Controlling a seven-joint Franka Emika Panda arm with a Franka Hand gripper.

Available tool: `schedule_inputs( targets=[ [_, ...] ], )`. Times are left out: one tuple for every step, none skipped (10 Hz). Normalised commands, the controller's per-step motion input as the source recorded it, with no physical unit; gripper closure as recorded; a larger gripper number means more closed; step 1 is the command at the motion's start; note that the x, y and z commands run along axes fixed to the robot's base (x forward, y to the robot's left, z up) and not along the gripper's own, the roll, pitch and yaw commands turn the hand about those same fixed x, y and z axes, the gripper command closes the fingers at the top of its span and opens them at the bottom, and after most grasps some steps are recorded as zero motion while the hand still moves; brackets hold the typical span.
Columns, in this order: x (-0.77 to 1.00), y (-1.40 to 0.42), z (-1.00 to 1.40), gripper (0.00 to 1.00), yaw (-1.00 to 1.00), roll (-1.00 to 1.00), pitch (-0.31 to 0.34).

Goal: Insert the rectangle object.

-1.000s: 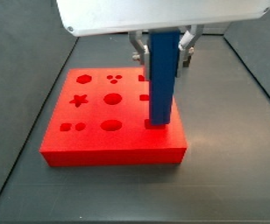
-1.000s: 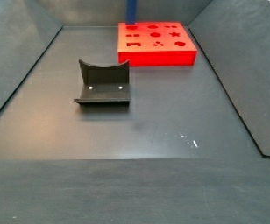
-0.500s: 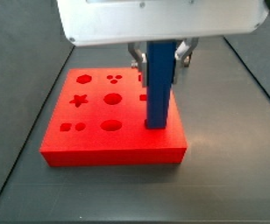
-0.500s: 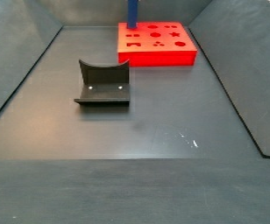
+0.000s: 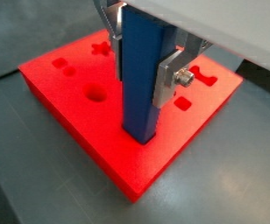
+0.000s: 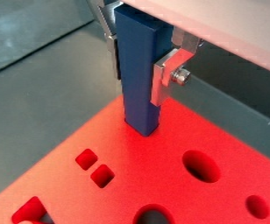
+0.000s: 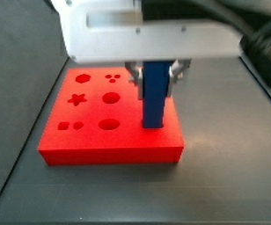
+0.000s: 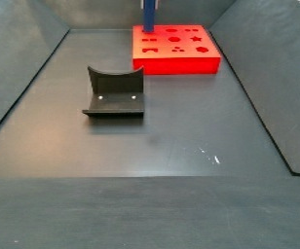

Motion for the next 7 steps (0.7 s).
schedule_inputs(
  targets=[
    [0.2, -0.08, -0.93, 1.0, -0.35, 0.0, 0.0],
    [0.13, -0.12, -0.93, 1.0, -0.37, 0.05, -0.019],
    [0.0, -0.04, -0.85, 1.0, -0.28, 0.08, -0.004],
    [-0.04, 0.0, -0.85, 1.0, -0.23, 0.1, 0.0],
    [-0.01, 0.11, -0.11, 1.0, -0.03, -0.09, -0.034],
    [0.0, 0.03, 0.0, 1.0, 0.0, -0.03, -0.02],
    [0.0, 0.0, 0.0, 1.0, 0.0, 0.0, 0.0]
  ],
)
